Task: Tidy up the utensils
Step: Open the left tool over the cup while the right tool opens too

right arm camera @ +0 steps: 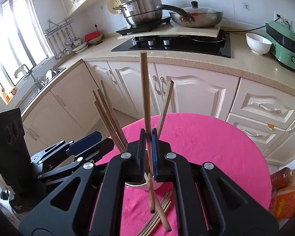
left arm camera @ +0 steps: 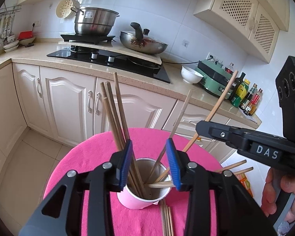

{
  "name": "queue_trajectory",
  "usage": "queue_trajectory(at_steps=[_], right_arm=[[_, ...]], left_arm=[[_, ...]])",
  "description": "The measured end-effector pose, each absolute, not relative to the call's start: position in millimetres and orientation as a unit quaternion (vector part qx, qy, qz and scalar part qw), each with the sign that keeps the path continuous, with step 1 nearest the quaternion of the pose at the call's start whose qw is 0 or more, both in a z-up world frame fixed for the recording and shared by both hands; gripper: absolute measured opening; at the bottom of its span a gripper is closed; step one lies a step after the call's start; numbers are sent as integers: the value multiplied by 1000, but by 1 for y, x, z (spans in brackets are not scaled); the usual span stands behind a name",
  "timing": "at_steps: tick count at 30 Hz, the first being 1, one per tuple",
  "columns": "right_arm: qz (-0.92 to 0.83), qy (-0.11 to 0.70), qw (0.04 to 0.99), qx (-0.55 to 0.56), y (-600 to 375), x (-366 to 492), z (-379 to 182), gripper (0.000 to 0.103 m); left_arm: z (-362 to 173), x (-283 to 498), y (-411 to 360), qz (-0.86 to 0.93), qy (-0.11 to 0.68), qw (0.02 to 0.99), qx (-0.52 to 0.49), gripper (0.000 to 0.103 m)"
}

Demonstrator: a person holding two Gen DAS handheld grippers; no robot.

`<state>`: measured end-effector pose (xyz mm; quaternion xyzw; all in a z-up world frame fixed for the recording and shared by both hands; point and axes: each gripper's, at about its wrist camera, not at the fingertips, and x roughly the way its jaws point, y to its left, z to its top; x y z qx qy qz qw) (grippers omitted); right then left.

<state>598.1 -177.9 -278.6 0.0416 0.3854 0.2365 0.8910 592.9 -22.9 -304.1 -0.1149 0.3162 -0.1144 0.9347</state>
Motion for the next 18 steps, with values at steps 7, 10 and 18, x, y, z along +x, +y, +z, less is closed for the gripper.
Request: queue_trajectory(at_steps=[7, 10, 18], right_arm=[[237, 389, 889, 45, -179, 592, -275, 8], [238, 390, 888, 45, -178, 589, -274, 8], [234, 386, 891, 48, -180, 581, -270, 8]], left_arm=[[-296, 583, -24, -112, 320, 934, -115, 40], [-292, 578, -24, -110, 318, 935, -115, 41], [-284, 566, -24, -102, 317, 936, -112, 43]])
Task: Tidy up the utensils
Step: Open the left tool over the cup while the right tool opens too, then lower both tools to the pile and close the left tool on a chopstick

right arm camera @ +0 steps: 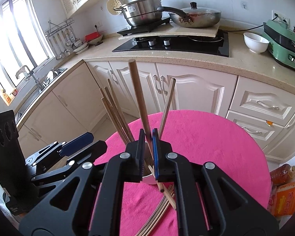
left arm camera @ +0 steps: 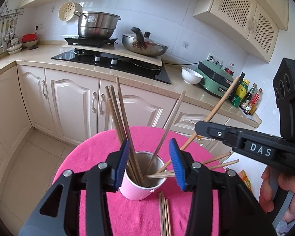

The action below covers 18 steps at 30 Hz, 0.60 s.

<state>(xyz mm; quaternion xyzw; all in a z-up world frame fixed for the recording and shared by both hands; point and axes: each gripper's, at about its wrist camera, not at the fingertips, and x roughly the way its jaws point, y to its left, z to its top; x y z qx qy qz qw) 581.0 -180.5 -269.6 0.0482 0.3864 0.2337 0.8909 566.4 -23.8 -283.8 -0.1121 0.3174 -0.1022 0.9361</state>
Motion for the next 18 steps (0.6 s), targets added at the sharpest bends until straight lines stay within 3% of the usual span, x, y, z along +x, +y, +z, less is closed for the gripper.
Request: queue_trajectory(at_steps=[3, 5, 12, 14, 18], right_arm=[[235, 385, 891, 50, -182, 577, -267, 12], [236, 384, 891, 51, -182, 575, -266, 29], [236, 367, 898, 58, -190, 561, -253, 34], [232, 354, 904, 62, -196, 555, -244, 47], [213, 334, 915, 75, -219, 540, -227, 47]], left_arm=[[-281, 561, -25, -100, 315, 937, -111, 44], [-279, 558, -25, -99, 315, 938, -110, 44], [-273, 550, -25, -92, 315, 938, -110, 44], [-273, 546, -25, -89, 317, 938, -111, 44], [-279, 539, -25, -87, 332, 933, -105, 44]])
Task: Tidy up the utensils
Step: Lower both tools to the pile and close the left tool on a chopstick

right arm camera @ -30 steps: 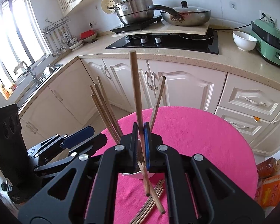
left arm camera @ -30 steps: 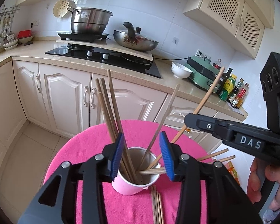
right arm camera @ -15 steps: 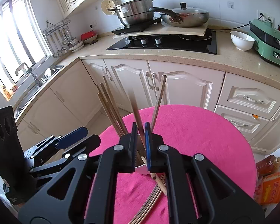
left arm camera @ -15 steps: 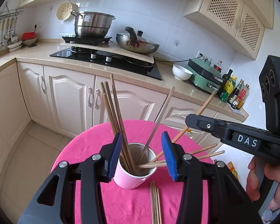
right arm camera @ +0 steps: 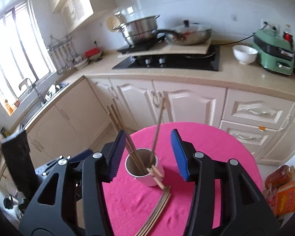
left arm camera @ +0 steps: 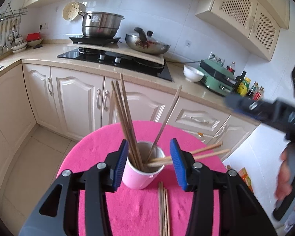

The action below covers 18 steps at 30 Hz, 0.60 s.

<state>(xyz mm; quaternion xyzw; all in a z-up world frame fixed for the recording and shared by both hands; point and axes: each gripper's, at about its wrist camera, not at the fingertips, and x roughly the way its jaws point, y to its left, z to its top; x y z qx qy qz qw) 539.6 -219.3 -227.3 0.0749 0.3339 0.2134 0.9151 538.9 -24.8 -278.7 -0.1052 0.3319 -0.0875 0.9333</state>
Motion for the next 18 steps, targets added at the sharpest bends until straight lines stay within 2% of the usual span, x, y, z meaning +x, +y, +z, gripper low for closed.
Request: queue_trajectory(at_steps=[6, 14, 18], right_arm=[[154, 350, 918, 105, -264, 516, -243, 48], [97, 445, 878, 150, -304, 492, -328, 48], [95, 489, 854, 149, -297, 483, -368, 48]], left_arm=[[-310, 532, -32, -89, 391, 910, -101, 44], [-385, 530, -66, -106, 519, 846, -58, 44], [-414, 532, -79, -114, 558, 821, -38, 44]])
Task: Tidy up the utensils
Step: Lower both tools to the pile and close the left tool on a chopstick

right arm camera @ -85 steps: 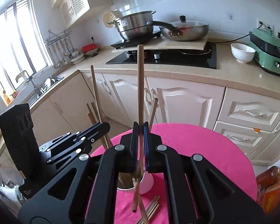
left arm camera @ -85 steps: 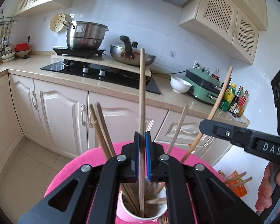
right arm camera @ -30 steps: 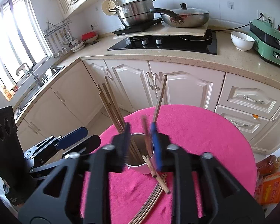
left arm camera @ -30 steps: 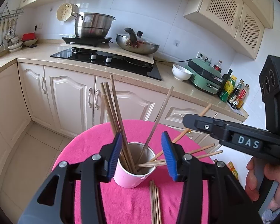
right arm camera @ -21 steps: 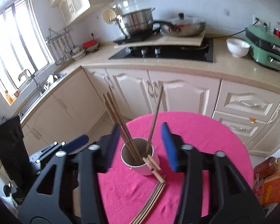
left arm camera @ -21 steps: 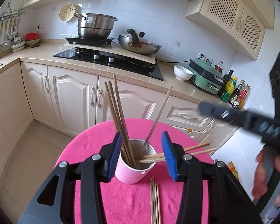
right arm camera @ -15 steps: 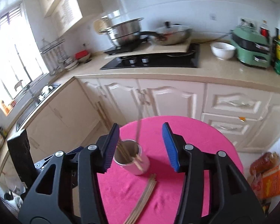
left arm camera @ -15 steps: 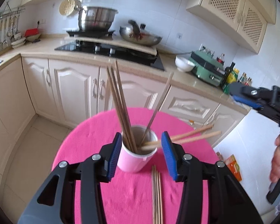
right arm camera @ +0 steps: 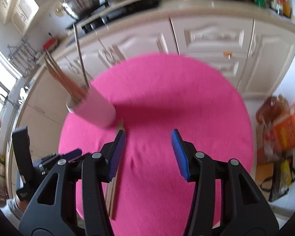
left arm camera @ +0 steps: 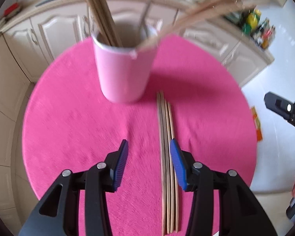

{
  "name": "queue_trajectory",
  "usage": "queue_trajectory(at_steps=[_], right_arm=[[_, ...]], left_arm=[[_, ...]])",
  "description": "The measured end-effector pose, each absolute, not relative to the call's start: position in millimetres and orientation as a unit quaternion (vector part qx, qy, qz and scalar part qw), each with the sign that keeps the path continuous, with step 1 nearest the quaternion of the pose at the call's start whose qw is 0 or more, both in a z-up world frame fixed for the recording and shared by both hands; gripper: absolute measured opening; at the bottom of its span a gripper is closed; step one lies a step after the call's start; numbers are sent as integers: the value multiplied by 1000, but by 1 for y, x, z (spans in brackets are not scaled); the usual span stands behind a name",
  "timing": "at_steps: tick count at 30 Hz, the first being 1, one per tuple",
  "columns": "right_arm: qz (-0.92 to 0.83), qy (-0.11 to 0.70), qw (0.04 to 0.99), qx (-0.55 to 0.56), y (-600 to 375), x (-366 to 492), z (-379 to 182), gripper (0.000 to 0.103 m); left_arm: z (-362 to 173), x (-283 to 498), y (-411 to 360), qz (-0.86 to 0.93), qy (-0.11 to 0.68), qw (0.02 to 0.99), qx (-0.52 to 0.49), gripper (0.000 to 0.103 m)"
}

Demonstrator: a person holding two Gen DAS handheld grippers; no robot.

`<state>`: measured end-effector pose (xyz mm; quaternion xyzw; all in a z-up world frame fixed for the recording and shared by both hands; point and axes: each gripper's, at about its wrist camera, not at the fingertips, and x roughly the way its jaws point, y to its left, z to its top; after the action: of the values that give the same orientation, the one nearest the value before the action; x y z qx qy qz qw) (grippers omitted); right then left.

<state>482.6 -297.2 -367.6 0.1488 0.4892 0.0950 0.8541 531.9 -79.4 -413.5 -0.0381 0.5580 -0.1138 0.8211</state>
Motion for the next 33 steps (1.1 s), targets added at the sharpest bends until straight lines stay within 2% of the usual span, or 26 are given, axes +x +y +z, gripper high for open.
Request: queue_trajectory(at_steps=[8, 29, 31, 33], right_arm=[[104, 533, 824, 159, -288, 467, -409, 48], [112, 570, 800, 149, -276, 473, -426, 48], [114, 575, 797, 145, -270, 474, -428, 48], [118, 578, 795, 142, -265, 475, -428, 48]], left_arm=[[-450, 537, -99, -112, 597, 794, 16, 44], [-470, 584, -135, -62, 646, 757, 72, 44], [-470, 586, -143, -67, 644, 757, 87, 38], [-469, 585, -142, -75, 641, 760, 78, 14]])
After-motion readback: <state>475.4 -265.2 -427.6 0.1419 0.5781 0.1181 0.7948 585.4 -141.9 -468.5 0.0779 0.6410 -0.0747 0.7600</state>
